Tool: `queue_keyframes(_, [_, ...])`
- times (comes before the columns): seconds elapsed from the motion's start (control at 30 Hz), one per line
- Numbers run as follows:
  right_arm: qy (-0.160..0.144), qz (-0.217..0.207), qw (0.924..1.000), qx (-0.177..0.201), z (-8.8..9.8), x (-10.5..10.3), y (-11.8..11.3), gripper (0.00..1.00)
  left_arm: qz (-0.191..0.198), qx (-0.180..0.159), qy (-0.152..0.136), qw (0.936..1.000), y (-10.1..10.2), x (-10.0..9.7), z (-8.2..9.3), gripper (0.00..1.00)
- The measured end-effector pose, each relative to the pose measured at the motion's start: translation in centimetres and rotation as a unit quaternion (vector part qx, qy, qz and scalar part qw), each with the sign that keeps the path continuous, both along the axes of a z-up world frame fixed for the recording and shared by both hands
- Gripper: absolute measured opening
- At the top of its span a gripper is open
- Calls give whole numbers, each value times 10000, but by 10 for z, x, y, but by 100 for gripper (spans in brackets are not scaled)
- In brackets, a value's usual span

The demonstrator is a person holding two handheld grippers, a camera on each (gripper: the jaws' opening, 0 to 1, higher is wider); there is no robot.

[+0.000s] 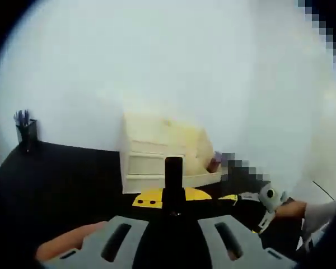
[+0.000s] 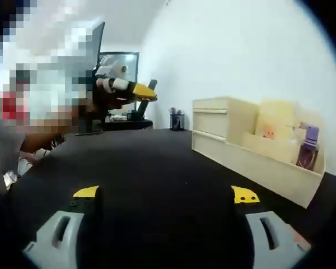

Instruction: Open the drawer, pick up the cosmetic bottles from the table one by one, place them into the drawer, release the gripper, close the drawer, and move the gripper away

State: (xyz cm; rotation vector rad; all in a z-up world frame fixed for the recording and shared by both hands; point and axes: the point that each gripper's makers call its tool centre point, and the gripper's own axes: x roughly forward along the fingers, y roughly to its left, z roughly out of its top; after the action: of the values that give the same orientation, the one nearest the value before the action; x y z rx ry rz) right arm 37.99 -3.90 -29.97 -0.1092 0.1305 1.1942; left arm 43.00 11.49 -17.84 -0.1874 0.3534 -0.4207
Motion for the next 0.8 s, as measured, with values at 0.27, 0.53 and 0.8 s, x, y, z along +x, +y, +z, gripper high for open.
queue_keyframes(0.27, [-36, -70, 10000, 1, 3, 4, -3, 89, 409, 663, 442, 9960, -7, 38, 25, 7])
queue_keyframes(0.53, [-77, -266, 9996, 107, 9, 14, -7, 93, 572, 975, 681, 9912, -26, 63, 36, 7])
queue_keyframes(0.8, [247, -269, 9986, -377, -4, 16, -5, 89, 644, 1437, 1089, 9815, -36, 90, 34, 7])
